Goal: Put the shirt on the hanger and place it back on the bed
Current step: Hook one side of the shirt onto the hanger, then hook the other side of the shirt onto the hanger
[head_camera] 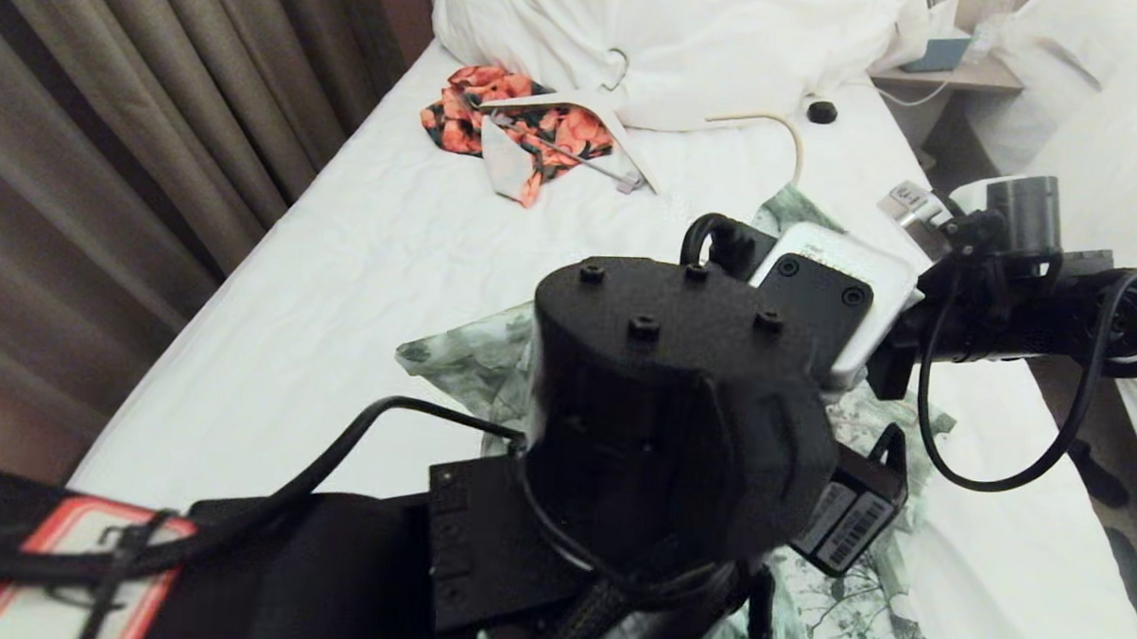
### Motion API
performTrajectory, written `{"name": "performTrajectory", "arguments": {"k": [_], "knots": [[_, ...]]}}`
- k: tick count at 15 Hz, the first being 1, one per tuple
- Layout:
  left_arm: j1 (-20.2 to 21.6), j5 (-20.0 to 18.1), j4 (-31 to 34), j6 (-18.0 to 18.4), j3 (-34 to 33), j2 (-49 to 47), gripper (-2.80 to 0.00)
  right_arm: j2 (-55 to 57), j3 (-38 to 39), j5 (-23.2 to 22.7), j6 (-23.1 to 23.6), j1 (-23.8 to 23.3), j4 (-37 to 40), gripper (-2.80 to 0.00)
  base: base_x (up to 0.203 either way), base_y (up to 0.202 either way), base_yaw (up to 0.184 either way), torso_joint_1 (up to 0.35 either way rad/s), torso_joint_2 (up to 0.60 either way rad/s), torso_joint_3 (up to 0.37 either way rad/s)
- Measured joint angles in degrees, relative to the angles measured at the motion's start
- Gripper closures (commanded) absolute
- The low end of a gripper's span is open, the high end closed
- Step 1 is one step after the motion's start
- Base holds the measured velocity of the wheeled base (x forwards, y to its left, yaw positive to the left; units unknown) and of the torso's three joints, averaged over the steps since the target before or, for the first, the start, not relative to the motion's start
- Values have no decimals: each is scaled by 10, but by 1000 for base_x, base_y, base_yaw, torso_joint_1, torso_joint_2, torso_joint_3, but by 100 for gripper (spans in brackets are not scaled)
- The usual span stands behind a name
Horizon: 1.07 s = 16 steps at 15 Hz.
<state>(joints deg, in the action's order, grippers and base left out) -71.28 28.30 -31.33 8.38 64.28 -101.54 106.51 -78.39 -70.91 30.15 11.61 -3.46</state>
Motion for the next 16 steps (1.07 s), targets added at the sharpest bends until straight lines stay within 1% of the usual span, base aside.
{"name": "performTrajectory", "arguments": {"k": [2, 3, 5, 7, 10, 13, 16], "knots": [[-7, 16, -2, 0, -39, 24, -280, -5, 0, -1, 0, 0, 0, 0, 0, 0, 0, 0, 0, 0], [-9, 26, -4, -1, -57, 34, 0, -7, 0, -1, 0, 1, 0, 0, 0, 0, 0, 0, 0, 0], [-9, 45, -5, -1, -89, 55, 0, -12, -1, -1, -6, 10, 0, 0, 0, 0, 0, 0, 0, 0], [-7, 51, -4, -1, -119, 94, 0, -16, -4, 0, -22, 27, -3, 0, 0, 0, 0, 0, 0, 0], [12, 63, 12, 5, -177, 187, 0, -17, -16, 0, -30, 63, -3, 0, 0, 0, 0, 0, 0, 0], [44, 67, 81, 8, -220, 315, 0, -15, -18, 1, -50, 100, -3, 0, 0, 0, 0, 0, 0, 0], [68, 64, 206, 10, -234, 458, 0, -18, -19, 3, -67, 121, -3, 0, 0, 0, 0, 0, 0, 0]]}}
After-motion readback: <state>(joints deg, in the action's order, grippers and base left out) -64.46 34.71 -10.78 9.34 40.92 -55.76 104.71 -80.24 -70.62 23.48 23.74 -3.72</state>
